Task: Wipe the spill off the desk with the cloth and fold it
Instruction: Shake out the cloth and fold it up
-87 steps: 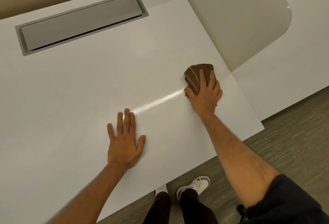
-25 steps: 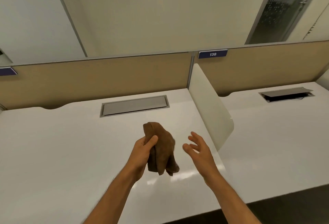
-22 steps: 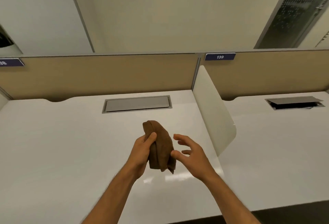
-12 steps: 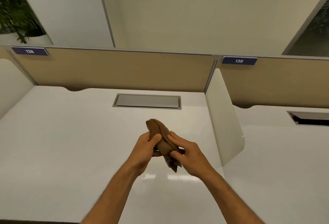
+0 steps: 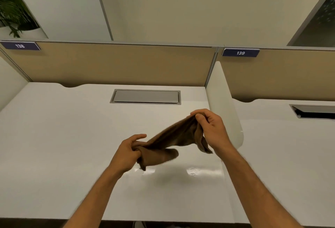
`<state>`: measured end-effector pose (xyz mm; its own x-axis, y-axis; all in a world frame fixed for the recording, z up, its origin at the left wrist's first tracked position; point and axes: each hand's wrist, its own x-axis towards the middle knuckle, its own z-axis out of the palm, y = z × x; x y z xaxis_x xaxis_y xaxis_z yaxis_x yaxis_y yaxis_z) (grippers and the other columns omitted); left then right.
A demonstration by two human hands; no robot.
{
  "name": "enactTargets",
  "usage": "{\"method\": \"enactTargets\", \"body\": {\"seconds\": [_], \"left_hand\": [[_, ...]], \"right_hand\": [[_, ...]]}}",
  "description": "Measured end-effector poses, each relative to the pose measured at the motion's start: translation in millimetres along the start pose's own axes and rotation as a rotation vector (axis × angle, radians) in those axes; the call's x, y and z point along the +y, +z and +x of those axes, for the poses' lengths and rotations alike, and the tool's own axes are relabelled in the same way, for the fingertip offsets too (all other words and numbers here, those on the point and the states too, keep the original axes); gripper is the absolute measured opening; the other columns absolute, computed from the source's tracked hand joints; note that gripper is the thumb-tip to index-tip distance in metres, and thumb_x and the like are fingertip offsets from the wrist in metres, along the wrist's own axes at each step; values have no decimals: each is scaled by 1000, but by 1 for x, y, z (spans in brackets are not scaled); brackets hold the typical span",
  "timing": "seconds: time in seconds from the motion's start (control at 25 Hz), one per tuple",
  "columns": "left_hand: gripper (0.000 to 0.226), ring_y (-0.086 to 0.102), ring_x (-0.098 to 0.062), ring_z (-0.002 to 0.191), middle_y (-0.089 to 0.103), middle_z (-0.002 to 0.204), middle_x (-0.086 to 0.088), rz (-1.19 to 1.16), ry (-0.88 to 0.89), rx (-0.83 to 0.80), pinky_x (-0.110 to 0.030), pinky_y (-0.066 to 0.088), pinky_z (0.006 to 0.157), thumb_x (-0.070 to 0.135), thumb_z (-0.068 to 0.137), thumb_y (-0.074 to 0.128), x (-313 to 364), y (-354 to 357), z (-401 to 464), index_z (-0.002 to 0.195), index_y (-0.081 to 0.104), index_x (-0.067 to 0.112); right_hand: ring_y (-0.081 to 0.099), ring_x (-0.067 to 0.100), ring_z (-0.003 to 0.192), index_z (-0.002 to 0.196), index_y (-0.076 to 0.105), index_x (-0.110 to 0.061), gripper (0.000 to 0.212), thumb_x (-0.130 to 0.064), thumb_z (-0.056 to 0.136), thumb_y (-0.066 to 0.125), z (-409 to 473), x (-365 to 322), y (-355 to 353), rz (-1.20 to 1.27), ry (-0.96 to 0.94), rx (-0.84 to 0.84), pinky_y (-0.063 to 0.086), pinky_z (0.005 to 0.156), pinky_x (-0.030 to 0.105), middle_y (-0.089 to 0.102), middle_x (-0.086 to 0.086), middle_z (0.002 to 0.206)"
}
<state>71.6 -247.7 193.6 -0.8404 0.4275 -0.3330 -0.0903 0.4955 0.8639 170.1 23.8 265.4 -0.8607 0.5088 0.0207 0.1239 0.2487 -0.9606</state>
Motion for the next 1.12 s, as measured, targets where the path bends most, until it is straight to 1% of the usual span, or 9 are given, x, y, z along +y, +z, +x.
{"method": "enactTargets", "body": {"seconds": [0.16,0.32,0.4,0.52,0.6,0.72,0.88,1.04,1.12], "left_hand": [[67,67,-14,115,73,120,7,174,-5,34,-29,56,91,-16,86,53,-12,2,1,133,66,30],[65,70,-20,113,75,116,2,236,-38,63,-20,54,87,-17,88,45,-24,-14,4,131,68,26],[65,70,-22,114,77,116,1,288,-55,53,-26,57,89,-16,88,44,-25,-22,5,131,67,26],[64,64,-26,127,67,140,-3,453,-83,-40,-38,55,105,-9,92,49,-22,-25,4,146,55,25],[71,51,-23,142,47,160,3,468,-14,-105,-40,46,114,12,97,66,-12,-15,1,159,38,30],[82,47,-10,131,45,150,18,226,94,-213,-38,46,110,43,87,81,22,14,3,155,35,40],[11,58,-18,118,63,133,9,3,-24,-193,-40,49,108,46,105,52,55,49,2,114,54,41],[20,65,-17,118,67,123,12,-476,-51,-201,-34,53,101,49,100,51,58,50,3,114,60,38],[35,73,-19,113,74,124,7,-690,-62,-194,-30,61,88,52,92,55,57,46,4,121,63,35]], "right_hand": [[61,-4,95,97,68,-38,27,-23,107,48,5,-20,1,-83,-104,-104,48,76,5,66,-26,94],[62,-6,97,95,70,-39,29,-21,106,50,14,-47,-2,-37,-190,-104,47,78,5,68,-29,92],[65,-3,94,94,72,-36,30,-18,105,51,16,-57,-4,8,-235,-100,49,80,8,71,-24,91],[65,-2,93,95,73,-34,27,-20,104,52,16,-71,-5,39,-234,-129,50,78,10,71,-22,90],[65,-2,95,96,73,-37,27,-22,104,53,14,-82,1,-2,-243,-193,50,78,9,71,-22,91],[62,-3,97,97,71,-40,25,-25,105,52,13,-96,18,-157,-275,-385,50,78,8,69,-22,95],[62,-3,99,99,72,-44,24,-28,103,54,33,-113,15,-201,-306,-402,51,79,8,68,-23,99],[69,21,112,127,61,-29,26,-24,103,57,50,-73,0,343,-62,-110,59,92,32,73,2,121],[62,30,125,144,48,-24,43,-42,105,48,32,-20,10,517,214,-44,53,105,44,59,12,143]]}}
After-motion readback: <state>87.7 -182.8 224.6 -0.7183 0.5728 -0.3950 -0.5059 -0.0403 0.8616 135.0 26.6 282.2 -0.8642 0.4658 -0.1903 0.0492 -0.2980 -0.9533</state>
